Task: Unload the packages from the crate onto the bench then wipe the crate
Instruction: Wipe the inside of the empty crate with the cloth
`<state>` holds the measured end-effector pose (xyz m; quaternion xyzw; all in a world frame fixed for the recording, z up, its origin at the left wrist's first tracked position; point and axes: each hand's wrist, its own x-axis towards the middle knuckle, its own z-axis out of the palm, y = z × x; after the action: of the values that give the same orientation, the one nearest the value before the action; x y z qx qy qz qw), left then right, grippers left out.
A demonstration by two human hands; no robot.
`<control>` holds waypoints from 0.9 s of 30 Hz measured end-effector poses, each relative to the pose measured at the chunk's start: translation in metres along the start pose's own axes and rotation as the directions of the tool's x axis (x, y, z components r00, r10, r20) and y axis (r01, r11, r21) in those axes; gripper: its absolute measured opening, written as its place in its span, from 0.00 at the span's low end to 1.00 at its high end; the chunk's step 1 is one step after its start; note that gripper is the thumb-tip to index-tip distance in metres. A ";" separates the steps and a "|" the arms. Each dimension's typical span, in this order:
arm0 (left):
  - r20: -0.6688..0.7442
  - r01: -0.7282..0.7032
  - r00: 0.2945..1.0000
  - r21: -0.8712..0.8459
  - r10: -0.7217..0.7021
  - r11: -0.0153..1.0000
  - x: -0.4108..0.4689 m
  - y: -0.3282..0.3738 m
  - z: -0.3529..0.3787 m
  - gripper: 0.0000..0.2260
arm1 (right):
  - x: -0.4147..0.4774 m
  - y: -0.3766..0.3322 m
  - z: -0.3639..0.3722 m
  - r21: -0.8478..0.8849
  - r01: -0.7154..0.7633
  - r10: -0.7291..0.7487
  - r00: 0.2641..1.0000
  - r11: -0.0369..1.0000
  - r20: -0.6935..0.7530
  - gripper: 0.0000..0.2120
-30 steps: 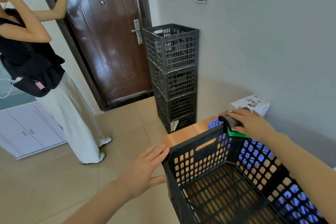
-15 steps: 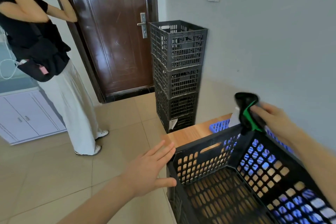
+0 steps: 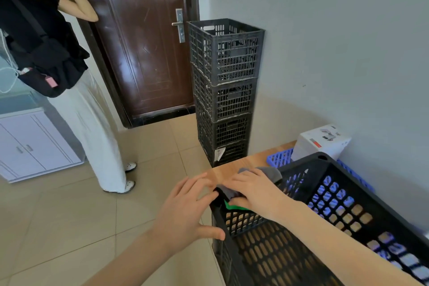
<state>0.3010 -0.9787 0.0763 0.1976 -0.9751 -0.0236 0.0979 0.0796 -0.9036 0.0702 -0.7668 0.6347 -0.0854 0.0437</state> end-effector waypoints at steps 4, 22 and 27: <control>0.042 0.058 0.997 -0.002 -0.058 0.998 0.002 0.004 -0.006 0.39 | -0.014 0.018 0.000 -0.006 0.048 -0.049 0.998 0.999 -0.034 0.24; 0.532 -0.165 0.817 -0.156 0.224 0.974 0.068 0.006 -0.037 0.50 | -0.127 0.138 -0.042 -0.010 -0.706 0.700 0.704 0.708 -0.118 0.25; 0.401 -0.351 0.830 -0.163 0.387 0.922 0.110 0.013 -0.029 0.44 | -0.176 0.113 -0.043 0.044 -0.811 0.804 0.570 0.584 -0.167 0.23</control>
<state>0.2024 -1.0096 0.1255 -0.0086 -0.9905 -0.0868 -0.1064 -0.0694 -0.7509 0.0789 -0.3837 0.9170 -0.1088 0.0095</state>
